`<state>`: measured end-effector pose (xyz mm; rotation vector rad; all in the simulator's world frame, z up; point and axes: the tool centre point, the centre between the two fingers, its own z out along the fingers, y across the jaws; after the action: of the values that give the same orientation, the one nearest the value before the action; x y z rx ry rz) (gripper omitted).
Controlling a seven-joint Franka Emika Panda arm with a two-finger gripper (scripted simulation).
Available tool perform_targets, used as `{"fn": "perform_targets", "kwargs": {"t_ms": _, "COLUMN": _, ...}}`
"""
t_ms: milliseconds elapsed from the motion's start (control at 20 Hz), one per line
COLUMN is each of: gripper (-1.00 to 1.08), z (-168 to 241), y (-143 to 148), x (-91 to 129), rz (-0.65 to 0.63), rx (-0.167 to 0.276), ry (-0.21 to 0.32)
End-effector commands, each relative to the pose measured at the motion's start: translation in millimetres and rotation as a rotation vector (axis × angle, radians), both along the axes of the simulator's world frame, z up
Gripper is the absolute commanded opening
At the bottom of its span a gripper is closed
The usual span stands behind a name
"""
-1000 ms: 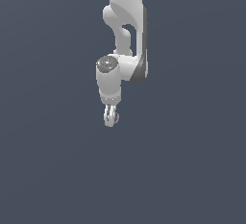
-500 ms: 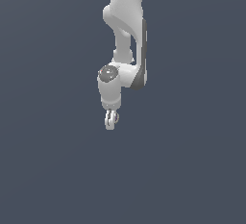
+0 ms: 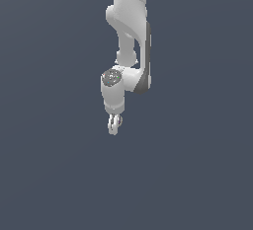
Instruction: Pick up the object and move it to a goal position.
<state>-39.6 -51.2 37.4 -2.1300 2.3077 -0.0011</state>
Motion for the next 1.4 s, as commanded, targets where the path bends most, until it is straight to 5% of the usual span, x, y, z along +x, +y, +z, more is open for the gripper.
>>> {"fn": "perform_targets", "kwargs": {"t_ms": 0, "gripper": -1.0, "z": -1, "y": 0, "x": 0, "rz": 0.0, "rx": 0.0, "ry": 0.002}}
{"fn": "perform_targets", "kwargs": {"t_ms": 650, "gripper": -1.0, "z": 17, "y": 11, "x": -7, "rz": 0.0, "rx": 0.001, "ry": 0.0}}
{"fn": "perform_targets", "kwargs": {"t_ms": 1350, "gripper": -1.0, "z": 104, "y": 65, "x": -44, "rz": 0.0, "rx": 0.001, "ry": 0.001}}
